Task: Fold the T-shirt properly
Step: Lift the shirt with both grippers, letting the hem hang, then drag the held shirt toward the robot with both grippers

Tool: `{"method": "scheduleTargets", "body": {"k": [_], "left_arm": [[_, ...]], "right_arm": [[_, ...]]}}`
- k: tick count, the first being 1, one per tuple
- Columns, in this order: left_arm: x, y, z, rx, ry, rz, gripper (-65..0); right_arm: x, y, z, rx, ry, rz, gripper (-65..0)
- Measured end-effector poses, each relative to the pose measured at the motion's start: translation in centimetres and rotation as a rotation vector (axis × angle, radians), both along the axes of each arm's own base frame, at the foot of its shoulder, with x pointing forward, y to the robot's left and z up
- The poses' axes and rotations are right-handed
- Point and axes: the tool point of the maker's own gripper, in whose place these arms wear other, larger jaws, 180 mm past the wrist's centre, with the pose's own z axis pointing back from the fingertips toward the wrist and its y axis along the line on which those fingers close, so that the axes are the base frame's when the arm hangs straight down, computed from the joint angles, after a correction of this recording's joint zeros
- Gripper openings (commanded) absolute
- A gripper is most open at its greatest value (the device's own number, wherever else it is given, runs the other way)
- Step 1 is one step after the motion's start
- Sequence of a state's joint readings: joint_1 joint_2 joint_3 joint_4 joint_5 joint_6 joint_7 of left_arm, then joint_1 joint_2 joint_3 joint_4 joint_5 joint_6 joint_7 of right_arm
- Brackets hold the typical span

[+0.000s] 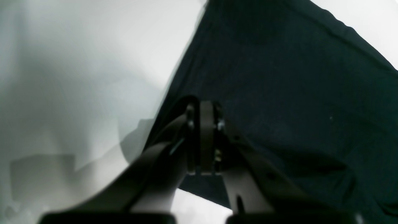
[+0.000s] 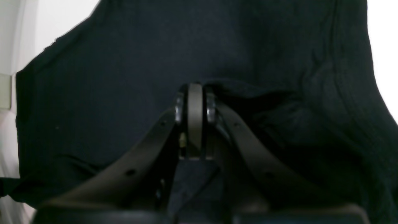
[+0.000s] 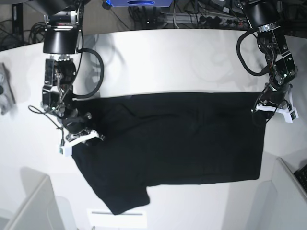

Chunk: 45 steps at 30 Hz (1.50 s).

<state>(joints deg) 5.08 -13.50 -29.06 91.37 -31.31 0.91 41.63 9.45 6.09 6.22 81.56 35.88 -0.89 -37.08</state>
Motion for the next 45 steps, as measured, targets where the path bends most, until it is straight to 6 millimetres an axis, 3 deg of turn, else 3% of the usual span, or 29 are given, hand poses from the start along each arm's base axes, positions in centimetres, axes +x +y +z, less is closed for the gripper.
{"method": "scheduleTargets", "body": {"k": [7,20,22,24,26,29,32,36,38,41,43,45], "left_arm": [[-0.7,1.3,-0.5,0.117,0.066,0.007,-65.0],[-0.5,1.2,-0.5,0.123,0.066,0.001,-65.0],[-0.4,1.2,-0.5,0.123,0.065,0.001,-65.0],[-0.1,1.2,-0.3,0.120,0.060,0.002,-58.3],[0.3,1.4,0.2,0.121,0.043,0.007,-49.9],[0.9,1.6,0.8,0.126,0.025,0.012,-37.4],[1.7,1.8,1.7,0.128,0.003,0.018,-26.3],[2.8,1.7,2.9,0.130,-0.039,0.018,-17.8],[2.0,2.0,3.1,0.115,-0.048,0.031,-17.8],[-1.6,4.6,4.0,0.068,-0.099,0.134,-17.8],[-4.5,5.7,3.2,0.007,-0.100,0.211,-17.8],[-6.6,4.5,1.3,-0.083,-0.065,0.194,-17.8]], "right_arm": [[0.2,-0.3,0.5,-0.003,-0.037,-0.018,-65.0],[0.2,-0.3,0.5,-0.003,-0.034,-0.018,-65.0],[0.2,-0.3,0.5,-0.004,-0.035,-0.018,-52.5],[0.2,-0.3,0.5,-0.004,-0.035,-0.018,-41.3],[0.2,-0.3,0.5,-0.004,-0.034,-0.018,-34.4],[0.1,-1.0,0.1,0.006,-0.005,-0.078,-33.9],[-1.2,-3.5,-0.7,0.021,0.044,-0.220,-33.8],[-3.5,-5.0,0.5,0.008,0.015,-0.313,-33.9],[-4.8,-5.7,1.3,0.013,-0.009,-0.400,-33.9],[-7.7,-6.1,0.5,0.009,0.019,-0.453,-33.2],[-9.8,-6.5,-0.8,-0.011,0.060,-0.468,-33.0],[-11.0,-6.3,-1.3,-0.007,0.067,-0.498,-32.9]]}}
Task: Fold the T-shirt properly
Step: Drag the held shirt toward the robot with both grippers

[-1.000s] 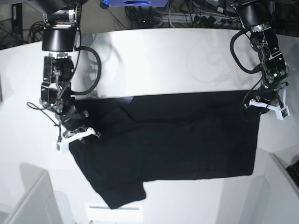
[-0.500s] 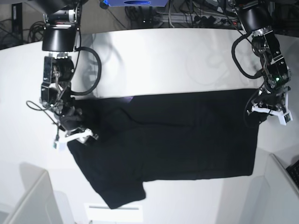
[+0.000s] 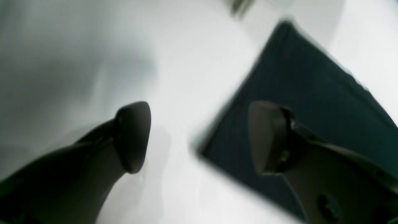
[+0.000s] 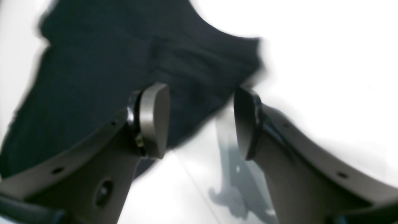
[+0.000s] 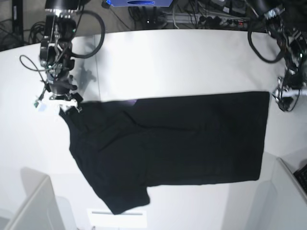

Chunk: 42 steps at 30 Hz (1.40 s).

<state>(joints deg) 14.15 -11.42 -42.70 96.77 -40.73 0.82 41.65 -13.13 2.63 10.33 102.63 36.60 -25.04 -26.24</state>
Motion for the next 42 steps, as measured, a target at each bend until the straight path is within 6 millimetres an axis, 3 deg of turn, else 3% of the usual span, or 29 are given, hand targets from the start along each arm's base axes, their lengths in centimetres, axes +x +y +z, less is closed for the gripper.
{"method": "scheduleTargets", "body": {"k": [4,8,12,18,23,27,42], "left_arm": [[-2.9,-0.7,-2.1,-0.043,0.064,0.000,-17.8],[-2.6,-1.4,-3.5,-0.063,0.057,-0.055,-17.8],[-3.2,-2.2,-5.5,-0.109,0.098,-0.060,-17.8],[-0.7,-1.8,-4.4,-0.110,0.035,-0.053,-17.8],[0.0,-1.1,-5.6,-0.091,0.075,-0.037,-17.9],[0.7,-1.9,-6.3,-0.093,0.086,-0.035,-17.9],[3.4,-2.5,-6.9,-0.103,0.057,-0.056,-18.1]], "right_arm": [[-1.3,1.2,-1.2,0.032,0.015,-0.007,-32.9],[-1.8,0.7,-2.4,0.013,0.038,-0.024,-32.9],[-1.7,1.7,-2.9,0.034,0.028,0.022,-32.9],[-1.2,0.7,-3.4,0.044,0.026,-0.017,-32.7],[0.3,0.9,-3.8,0.057,0.023,-0.013,-32.7],[0.7,0.9,-4.9,0.067,0.048,-0.018,-32.7],[2.5,0.8,-5.6,0.065,0.046,-0.024,-33.3]]}}
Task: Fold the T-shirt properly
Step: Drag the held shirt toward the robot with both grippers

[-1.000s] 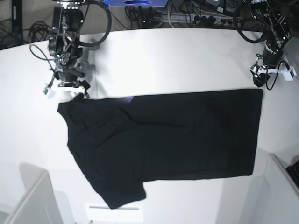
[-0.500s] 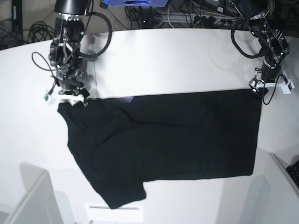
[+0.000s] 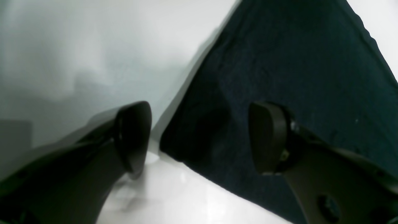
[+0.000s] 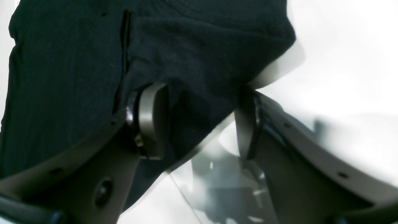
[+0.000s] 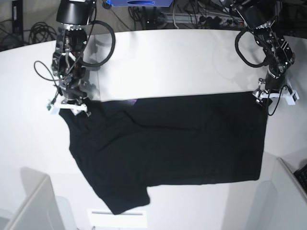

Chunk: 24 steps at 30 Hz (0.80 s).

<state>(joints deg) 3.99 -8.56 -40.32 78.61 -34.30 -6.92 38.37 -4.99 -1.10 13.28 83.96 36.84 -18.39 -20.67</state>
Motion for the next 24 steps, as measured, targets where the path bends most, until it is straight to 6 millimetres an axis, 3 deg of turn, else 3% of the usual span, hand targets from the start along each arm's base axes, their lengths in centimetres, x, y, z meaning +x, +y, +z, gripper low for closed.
{"method": "scheduleTargets", "body": {"k": [7,9,10,14,15,16,24], "left_arm": [[0.7,0.1,-0.8,-0.025,-0.012,0.014,-20.2],[0.7,0.2,-1.1,-0.030,-0.016,0.023,-28.8],[0.6,0.4,-1.2,-0.028,-0.014,0.027,-34.4],[0.3,0.2,-1.7,-0.043,0.005,0.029,-56.8],[0.2,0.1,-1.9,-0.050,0.011,0.026,-62.9],[0.2,0.0,-1.9,-0.056,0.009,0.028,-65.0],[0.4,-0.3,-2.0,-0.026,0.040,-0.039,-65.0]], "right_arm": [[0.4,0.0,-0.4,-0.004,0.002,0.001,-33.8],[0.4,-0.1,-0.4,-0.007,-0.001,-0.001,-36.2],[0.4,-0.1,-0.4,-0.007,-0.001,-0.001,-40.5],[0.1,-0.1,-0.8,-0.009,0.018,0.002,-65.0],[0.0,-0.1,-0.9,-0.005,0.019,0.002,-65.0],[0.0,-0.1,-0.9,-0.005,0.019,0.002,-65.0],[-0.9,-1.7,-1.1,0.020,0.029,-0.049,-65.0]]}}
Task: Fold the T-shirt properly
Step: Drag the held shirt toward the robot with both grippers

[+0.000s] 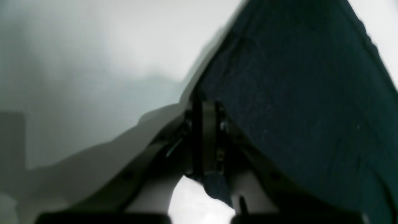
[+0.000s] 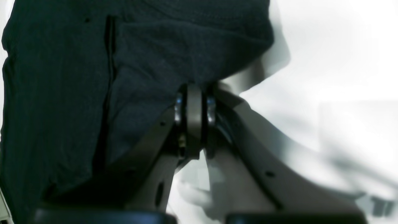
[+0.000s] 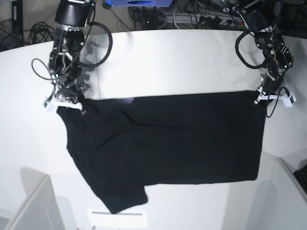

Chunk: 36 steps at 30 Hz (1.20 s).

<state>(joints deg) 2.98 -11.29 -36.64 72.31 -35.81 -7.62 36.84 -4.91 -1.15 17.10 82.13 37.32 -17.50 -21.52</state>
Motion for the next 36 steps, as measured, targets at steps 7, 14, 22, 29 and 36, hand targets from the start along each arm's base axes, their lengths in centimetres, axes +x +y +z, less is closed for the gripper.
{"method": "scheduleTargets", "body": {"k": [7,14,22,29,36], "left_arm": [[-1.7,-0.4,0.3,0.034,0.026,-0.043,-65.0],[-4.8,0.0,0.6,0.090,0.074,-0.076,-65.0],[-8.5,0.1,1.1,0.151,0.141,-0.118,-65.0],[-12.3,2.4,1.6,0.181,0.208,-0.056,-65.0],[-14.0,3.1,1.6,0.199,0.246,-0.070,-65.0]], "right_arm": [[-2.6,-0.2,0.6,-0.019,0.013,-0.002,-65.0],[-4.7,-0.3,0.7,-0.032,0.028,0.003,-65.0],[-7.1,1.2,2.3,0.012,0.062,0.070,-65.0],[-10.6,2.1,2.0,0.027,0.111,0.076,-65.0],[-14.0,2.0,0.8,0.028,0.184,0.075,-65.0]]}}
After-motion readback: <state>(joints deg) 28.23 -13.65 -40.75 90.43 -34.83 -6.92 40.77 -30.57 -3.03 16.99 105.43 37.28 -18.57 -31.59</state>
